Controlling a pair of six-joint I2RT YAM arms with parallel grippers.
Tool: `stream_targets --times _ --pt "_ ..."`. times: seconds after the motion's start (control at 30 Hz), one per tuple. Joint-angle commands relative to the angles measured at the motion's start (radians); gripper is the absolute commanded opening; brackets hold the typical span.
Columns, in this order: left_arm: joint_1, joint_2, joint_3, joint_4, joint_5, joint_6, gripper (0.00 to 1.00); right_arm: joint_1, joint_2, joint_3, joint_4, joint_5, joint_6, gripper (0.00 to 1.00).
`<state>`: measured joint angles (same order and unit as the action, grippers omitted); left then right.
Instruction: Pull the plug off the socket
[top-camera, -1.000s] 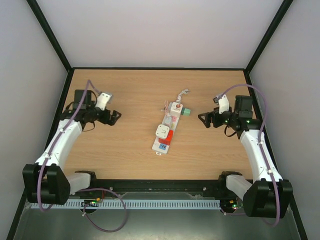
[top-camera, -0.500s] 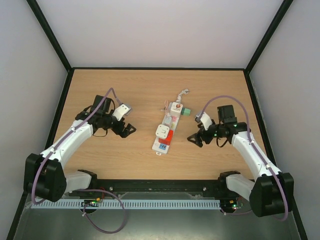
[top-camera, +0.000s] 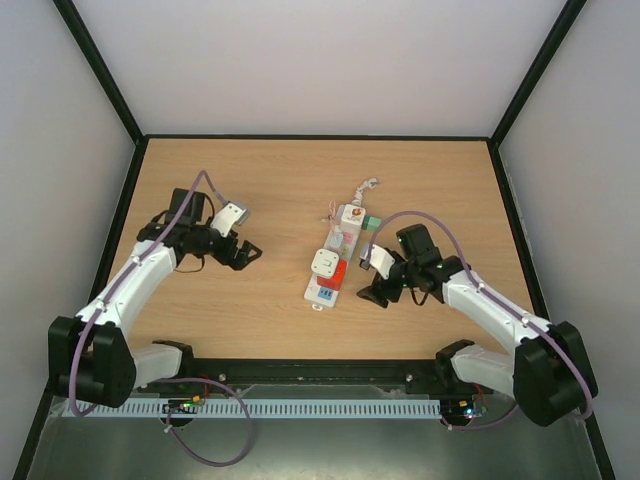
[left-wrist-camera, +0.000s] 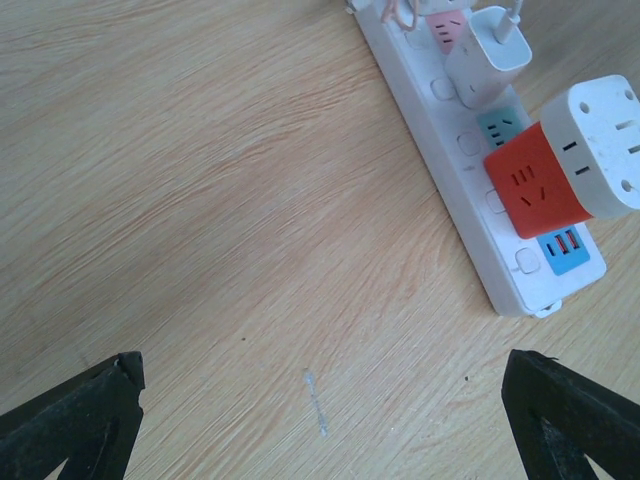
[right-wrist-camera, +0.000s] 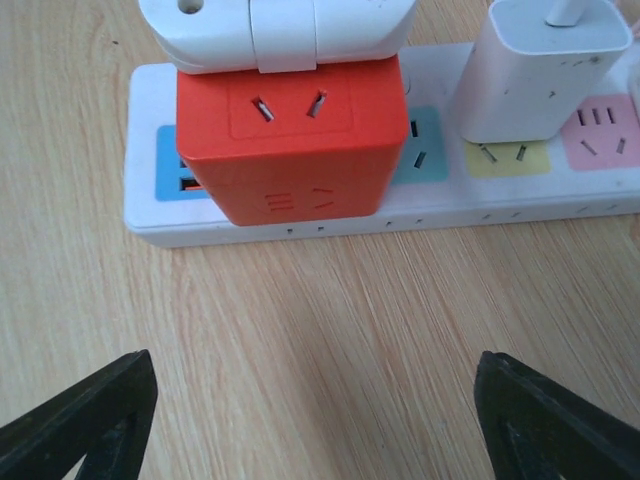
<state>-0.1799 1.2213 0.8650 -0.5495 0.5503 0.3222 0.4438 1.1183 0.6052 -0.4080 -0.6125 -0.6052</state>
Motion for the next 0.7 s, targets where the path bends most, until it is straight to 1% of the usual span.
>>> stream_targets --times 0.0,0.1,0.23,0.43,0.67 --pt "0.03 -0.03 0.022 -0.023 0.04 -0.004 1.0 0.051 0.05 -0.023 0.157 0.086 -0.021 0.81" --pt "0.042 -0.037 0.019 -0.02 0.038 -0.008 1.0 0.076 0.098 -0.024 0.218 0.112 -0.021 0.73" --pt "0.064 -0.039 0.02 -0.019 0.034 -0.013 1.0 0.109 0.157 -0.02 0.294 0.135 -0.008 0.67" --pt "0.081 -0.028 0.034 -0.035 0.03 -0.017 1.0 0.151 0.218 -0.003 0.354 0.127 -0.001 0.63" --pt "0.082 0.007 0.061 -0.055 0.049 -0.029 0.98 0.238 0.272 0.02 0.41 0.144 0.017 0.6"
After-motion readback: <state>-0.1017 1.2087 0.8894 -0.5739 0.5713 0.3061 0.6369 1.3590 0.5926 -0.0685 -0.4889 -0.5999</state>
